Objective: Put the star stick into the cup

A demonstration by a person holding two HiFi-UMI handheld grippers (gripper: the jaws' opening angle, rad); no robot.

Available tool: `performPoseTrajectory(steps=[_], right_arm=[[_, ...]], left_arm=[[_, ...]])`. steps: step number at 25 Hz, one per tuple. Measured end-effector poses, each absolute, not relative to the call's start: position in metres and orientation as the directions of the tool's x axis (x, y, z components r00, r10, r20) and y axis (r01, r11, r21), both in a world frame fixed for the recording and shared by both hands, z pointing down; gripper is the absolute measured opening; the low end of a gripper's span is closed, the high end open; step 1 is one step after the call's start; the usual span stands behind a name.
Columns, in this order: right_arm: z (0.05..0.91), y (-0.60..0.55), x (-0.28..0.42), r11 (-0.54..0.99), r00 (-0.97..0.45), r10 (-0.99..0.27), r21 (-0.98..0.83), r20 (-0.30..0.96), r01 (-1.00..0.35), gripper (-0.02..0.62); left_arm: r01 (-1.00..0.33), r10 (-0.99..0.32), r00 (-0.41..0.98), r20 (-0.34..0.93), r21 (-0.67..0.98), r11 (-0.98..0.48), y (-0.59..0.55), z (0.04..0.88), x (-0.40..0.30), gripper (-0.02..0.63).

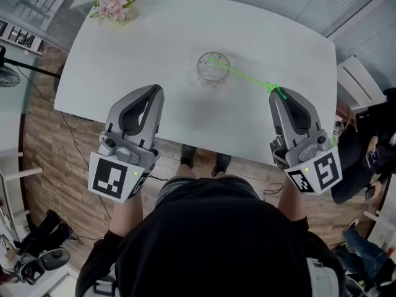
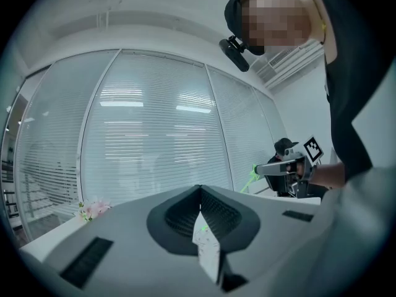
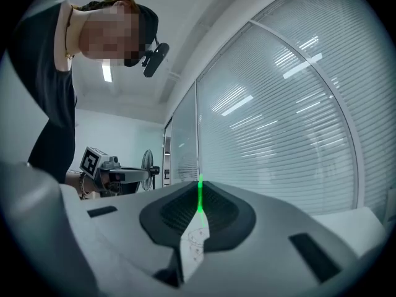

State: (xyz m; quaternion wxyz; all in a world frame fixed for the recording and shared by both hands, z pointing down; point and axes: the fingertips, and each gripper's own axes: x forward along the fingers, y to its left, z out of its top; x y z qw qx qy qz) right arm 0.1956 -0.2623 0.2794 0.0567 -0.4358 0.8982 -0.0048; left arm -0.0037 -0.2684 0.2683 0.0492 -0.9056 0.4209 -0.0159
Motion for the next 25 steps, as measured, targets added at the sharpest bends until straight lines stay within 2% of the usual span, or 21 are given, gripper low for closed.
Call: performPoseTrajectory(steps=[15,18,22,25], right_arm=[[0.315,-0.284,0.185,0.653,-0.652,-0.757,-0.086,-0.035,-0.753,0.023],[0.32,-0.288,0.183,0.659,-0.659,-0.752,-0.081,-0.021,-0.748,0.023],[0.328,-0.292,0.183,0.659,-0.66,-0.751,-0.076,-0.003,-0.749,0.023],[0.332,-0.295,0.182,0.661,-0.663,-0.749,-0.081,0.003,-0.746,0.023]], left_arm=[[-0.795,-0.798,0.602,-0.027,-0.106,-0.597,-0.262,0.268,-0.008,0.011],[-0.808,-0.814,0.581,0.005,-0.117,-0.577,-0.262,0.275,-0.012,0.011],[-0.805,-0.807,0.59,-0.024,-0.099,-0.585,-0.261,0.27,-0.005,0.011],[-0.819,-0.826,0.564,0.011,-0.119,-0.561,-0.261,0.278,-0.012,0.011]])
